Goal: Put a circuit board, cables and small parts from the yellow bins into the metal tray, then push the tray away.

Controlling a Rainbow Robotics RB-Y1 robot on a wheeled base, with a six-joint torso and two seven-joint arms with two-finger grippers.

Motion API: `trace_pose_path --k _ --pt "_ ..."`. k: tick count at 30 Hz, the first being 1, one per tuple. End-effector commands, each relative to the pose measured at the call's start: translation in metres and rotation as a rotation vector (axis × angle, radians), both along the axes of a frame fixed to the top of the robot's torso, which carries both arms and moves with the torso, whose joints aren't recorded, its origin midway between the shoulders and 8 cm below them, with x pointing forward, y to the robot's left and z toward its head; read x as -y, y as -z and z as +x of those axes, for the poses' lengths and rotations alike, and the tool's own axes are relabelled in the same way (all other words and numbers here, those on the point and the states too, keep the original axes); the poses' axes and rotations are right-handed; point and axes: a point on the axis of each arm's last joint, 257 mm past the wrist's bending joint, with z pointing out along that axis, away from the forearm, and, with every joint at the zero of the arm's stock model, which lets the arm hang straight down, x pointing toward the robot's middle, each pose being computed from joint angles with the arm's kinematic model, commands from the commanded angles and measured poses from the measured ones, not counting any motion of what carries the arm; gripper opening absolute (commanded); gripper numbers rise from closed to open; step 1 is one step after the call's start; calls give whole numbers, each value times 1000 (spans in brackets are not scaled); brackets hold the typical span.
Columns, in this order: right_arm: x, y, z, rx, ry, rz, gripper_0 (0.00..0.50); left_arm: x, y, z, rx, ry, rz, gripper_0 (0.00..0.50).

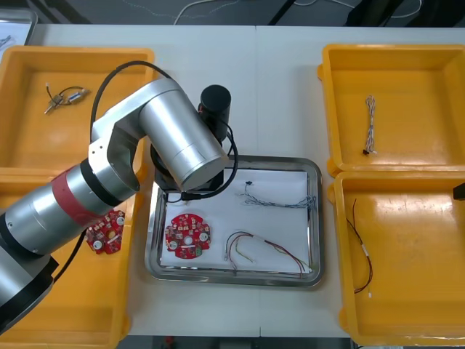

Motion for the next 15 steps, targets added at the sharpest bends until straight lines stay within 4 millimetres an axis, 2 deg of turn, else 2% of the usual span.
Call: trace_pose_path --k 1,3,8,9,13,15 --pt "8 -10 -1 28 -12 -31 500 19 -58 -5 44 101 -46 486" --pt "8 -10 -1 28 -12 -31 500 12 -73 -11 35 105 -45 484" --pt "8 -10 -1 28 -12 -31 500 9 -108 -10 60 132 -109 485" --pt "-3 -8 1 31 -34 -13 500 5 -117 -8 69 132 -126 486" --pt "-22 -17 5 52 -90 -5 500 -13 -142 -6 97 159 -153 486" --pt "-34 -21 7 71 -131 -32 500 -29 -154 -5 101 172 -159 488"
